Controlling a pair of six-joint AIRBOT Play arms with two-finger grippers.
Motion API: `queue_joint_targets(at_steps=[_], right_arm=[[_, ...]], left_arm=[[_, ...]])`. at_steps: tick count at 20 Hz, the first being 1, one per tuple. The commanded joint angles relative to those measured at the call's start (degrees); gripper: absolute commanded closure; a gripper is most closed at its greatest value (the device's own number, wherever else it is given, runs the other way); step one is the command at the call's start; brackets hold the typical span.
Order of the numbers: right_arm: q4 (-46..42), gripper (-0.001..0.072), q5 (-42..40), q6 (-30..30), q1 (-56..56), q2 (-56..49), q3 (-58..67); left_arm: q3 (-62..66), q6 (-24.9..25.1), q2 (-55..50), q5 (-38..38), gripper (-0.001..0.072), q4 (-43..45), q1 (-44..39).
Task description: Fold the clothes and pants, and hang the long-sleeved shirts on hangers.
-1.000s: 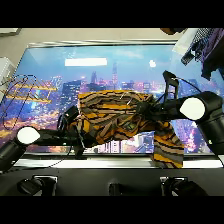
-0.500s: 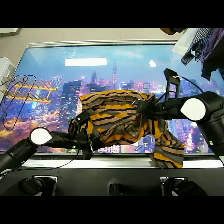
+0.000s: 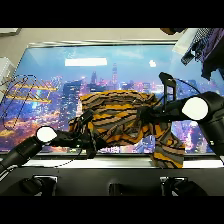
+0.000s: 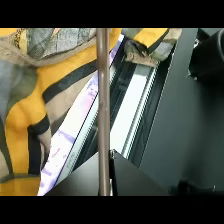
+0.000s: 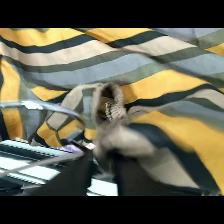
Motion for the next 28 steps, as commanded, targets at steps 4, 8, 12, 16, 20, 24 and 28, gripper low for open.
queue_joint_targets(at_steps=[4, 8, 12, 16, 20, 24, 28], right_arm=[[-5.4, 0.0291, 2.4, 2.9, 0.1, 0.1, 0.0], [-11.0, 0.0292, 3.8, 9.3, 0.0, 0.1, 0.0], [-21.0, 0.0288, 8.6, 25.4, 0.0, 1.6, 1.3], [-7.9, 0.0249, 12.6, 15.0, -19.3, -1.1, 8.6], [14.1, 0.0238, 17.7, -48.7, -40.0, -4.6, 10.0], [14.9, 0.0235, 19.8, -74.1, -40.9, -8.8, 8.7], [16.0, 0.0232, 21.3, -83.2, -40.5, -12.1, 2.1]], left_arm=[[0.0, 0.8, -0.6, 0.4, 0.0687, -0.9, 0.0], [0.0, 0.8, -0.6, 0.4, 0.0687, -0.9, 0.0], [0.0, 0.7, -0.6, 0.4, 0.0688, -0.9, 0.0], [0.0, 0.7, -0.6, 0.3, 0.0687, -0.9, 0.0], [0.0, 0.7, -0.6, 0.3, 0.0687, -0.9, 0.0], [0.0, 0.7, -0.6, 0.2, 0.0686, -0.9, 0.0], [0.0, 0.7, -0.6, 0.2, 0.0686, -0.8, 0.0]])
